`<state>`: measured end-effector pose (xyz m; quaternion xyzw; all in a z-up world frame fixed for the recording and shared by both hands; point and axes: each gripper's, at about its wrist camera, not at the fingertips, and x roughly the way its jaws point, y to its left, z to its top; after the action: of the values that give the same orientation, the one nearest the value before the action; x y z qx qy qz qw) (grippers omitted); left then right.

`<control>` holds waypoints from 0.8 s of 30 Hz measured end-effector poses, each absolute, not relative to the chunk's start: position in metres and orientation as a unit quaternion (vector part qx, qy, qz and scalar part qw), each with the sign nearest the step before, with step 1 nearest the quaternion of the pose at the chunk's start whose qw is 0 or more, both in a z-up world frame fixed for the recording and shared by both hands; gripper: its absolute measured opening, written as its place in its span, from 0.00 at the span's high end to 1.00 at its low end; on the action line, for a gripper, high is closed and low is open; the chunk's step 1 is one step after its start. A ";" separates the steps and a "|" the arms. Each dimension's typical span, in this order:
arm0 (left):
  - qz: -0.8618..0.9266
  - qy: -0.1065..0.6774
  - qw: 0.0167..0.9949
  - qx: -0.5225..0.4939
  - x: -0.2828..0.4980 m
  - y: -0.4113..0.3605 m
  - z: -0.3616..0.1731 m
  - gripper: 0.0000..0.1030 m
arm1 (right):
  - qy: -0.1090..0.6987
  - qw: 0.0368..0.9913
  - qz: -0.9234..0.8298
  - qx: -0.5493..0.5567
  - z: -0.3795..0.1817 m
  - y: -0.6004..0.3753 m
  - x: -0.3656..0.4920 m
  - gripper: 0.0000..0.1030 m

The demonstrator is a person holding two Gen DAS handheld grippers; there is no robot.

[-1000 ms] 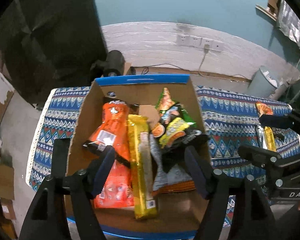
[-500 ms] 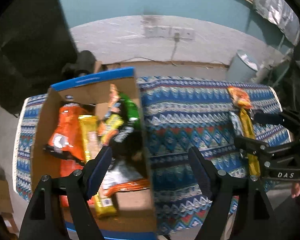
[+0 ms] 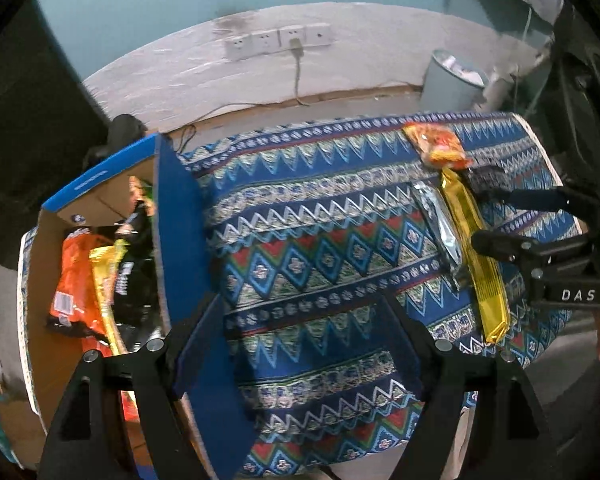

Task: Organize snacks
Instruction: 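Move both tools back over the remaining bars on the cloth, then grasp the silver foil bar with the left tool while the right tool grasps a gold bar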

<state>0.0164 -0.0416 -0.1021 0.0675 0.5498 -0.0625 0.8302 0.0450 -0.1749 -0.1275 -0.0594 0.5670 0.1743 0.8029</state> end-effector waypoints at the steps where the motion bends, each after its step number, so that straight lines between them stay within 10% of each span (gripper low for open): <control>1: -0.066 0.553 0.828 0.071 0.017 -0.046 -0.105 0.23 | 0.570 0.802 0.171 -0.058 -0.131 -0.179 0.045 0.24; 24: -0.090 0.596 0.789 0.119 0.022 -0.099 -0.168 0.22 | 0.658 0.738 0.148 -0.016 -0.226 -0.225 0.029 0.34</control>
<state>0.0220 -0.0994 -0.1677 0.1186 0.5963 -0.0900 0.7888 0.0292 -0.2251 -0.2262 -0.0158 0.6580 0.1482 0.7382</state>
